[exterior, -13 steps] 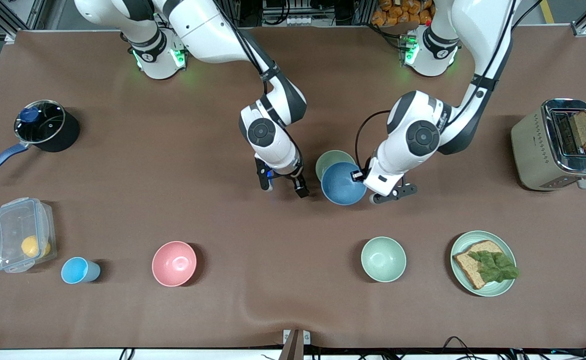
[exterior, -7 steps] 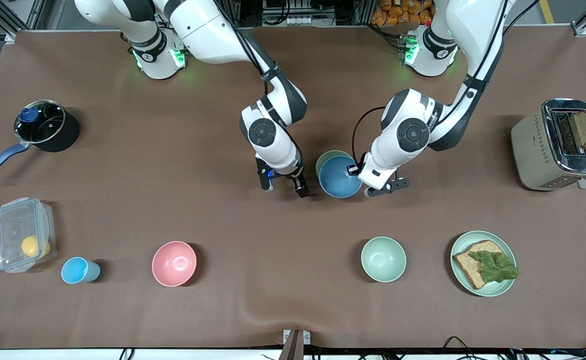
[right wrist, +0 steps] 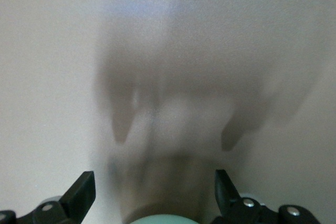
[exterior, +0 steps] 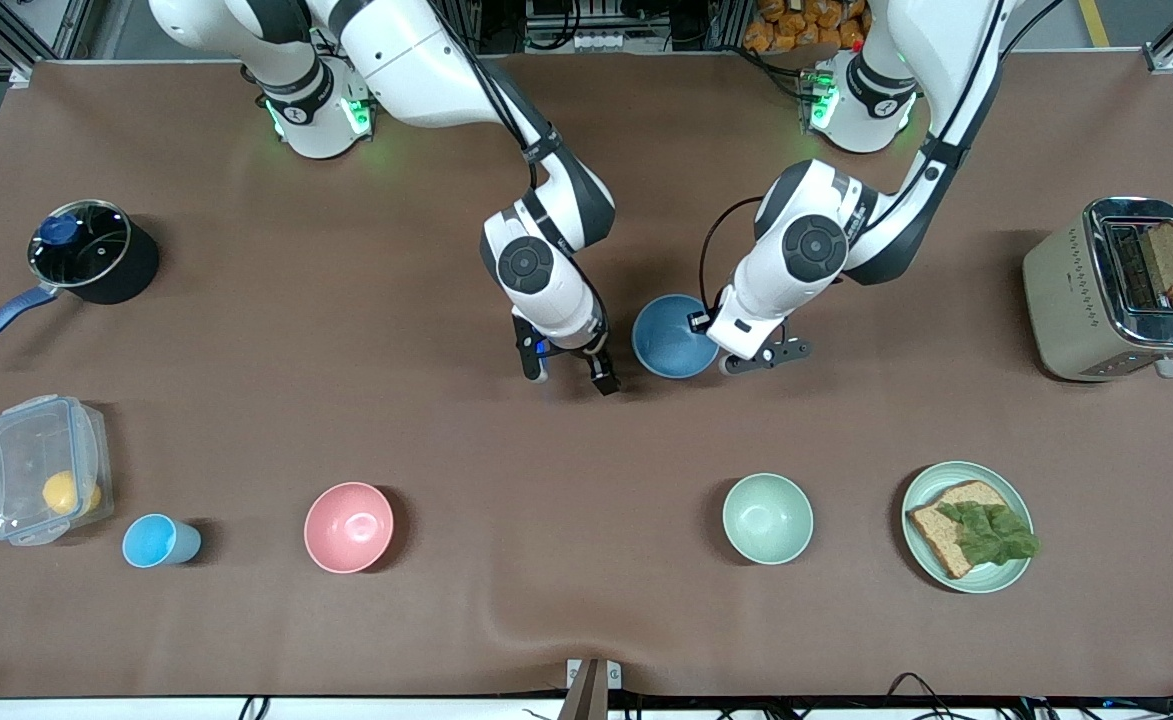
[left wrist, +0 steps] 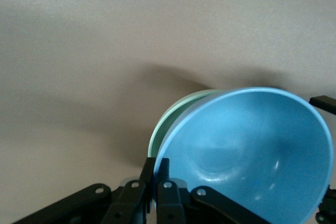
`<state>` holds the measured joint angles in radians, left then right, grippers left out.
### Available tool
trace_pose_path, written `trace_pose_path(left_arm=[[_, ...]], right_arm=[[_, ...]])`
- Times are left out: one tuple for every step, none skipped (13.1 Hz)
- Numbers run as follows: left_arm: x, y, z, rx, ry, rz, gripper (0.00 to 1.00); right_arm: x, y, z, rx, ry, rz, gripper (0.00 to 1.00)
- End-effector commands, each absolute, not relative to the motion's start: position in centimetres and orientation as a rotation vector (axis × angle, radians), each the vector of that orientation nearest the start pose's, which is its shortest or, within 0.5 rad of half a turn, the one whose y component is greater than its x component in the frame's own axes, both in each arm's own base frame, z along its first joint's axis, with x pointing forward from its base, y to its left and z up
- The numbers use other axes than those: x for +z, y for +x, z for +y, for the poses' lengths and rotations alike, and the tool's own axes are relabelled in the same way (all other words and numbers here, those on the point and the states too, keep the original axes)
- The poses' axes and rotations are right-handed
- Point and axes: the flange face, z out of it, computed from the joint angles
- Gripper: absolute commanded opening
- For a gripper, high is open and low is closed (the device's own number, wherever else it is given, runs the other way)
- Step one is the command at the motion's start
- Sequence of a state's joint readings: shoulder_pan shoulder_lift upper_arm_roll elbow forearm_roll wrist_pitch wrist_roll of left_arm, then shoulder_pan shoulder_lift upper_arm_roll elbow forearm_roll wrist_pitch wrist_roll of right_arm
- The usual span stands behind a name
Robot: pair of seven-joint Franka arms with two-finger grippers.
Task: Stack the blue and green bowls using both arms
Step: 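Open the left gripper on the blue bowl while the right gripper releases the green bowl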
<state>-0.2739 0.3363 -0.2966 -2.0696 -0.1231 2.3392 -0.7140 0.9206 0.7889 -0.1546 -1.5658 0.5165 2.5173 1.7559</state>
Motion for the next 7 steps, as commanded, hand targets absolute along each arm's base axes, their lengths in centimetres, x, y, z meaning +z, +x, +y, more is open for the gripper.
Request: trace_pose_path(left_arm=[[27.1, 48.0, -31.4, 0.202, -3.241, -0.442, 0.0], [26.6, 47.7, -31.7, 0.19, -3.248, -0.435, 0.0], [26.3, 47.6, -31.6, 0.177, -3.253, -0.437, 0.0], [25.9, 47.5, -31.5, 0.176, -3.252, -0.439, 0.0], [25.8, 47.4, -31.6, 0.174, -3.253, -0.438, 0.0], [25.6, 47.3, -31.6, 0.174, -3.253, -0.439, 0.0], [25.2, 47.2, -31.6, 0.177, -3.253, -0.438, 0.0]], right_arm=[[20.3, 51.2, 51.1, 0.248, -2.233, 1.798, 1.0], [20.6, 51.5, 51.3, 0.252, -2.223, 1.797, 1.0], [20.6, 51.4, 51.4, 0.256, -2.221, 1.797, 1.0], [20.7, 51.4, 51.4, 0.26, -2.216, 1.799, 1.0], [20.6, 51.4, 51.5, 0.259, -2.216, 1.796, 1.0], [20.6, 51.4, 51.5, 0.257, -2.217, 1.795, 1.0], [20.5, 51.2, 51.6, 0.258, -2.222, 1.795, 1.0]])
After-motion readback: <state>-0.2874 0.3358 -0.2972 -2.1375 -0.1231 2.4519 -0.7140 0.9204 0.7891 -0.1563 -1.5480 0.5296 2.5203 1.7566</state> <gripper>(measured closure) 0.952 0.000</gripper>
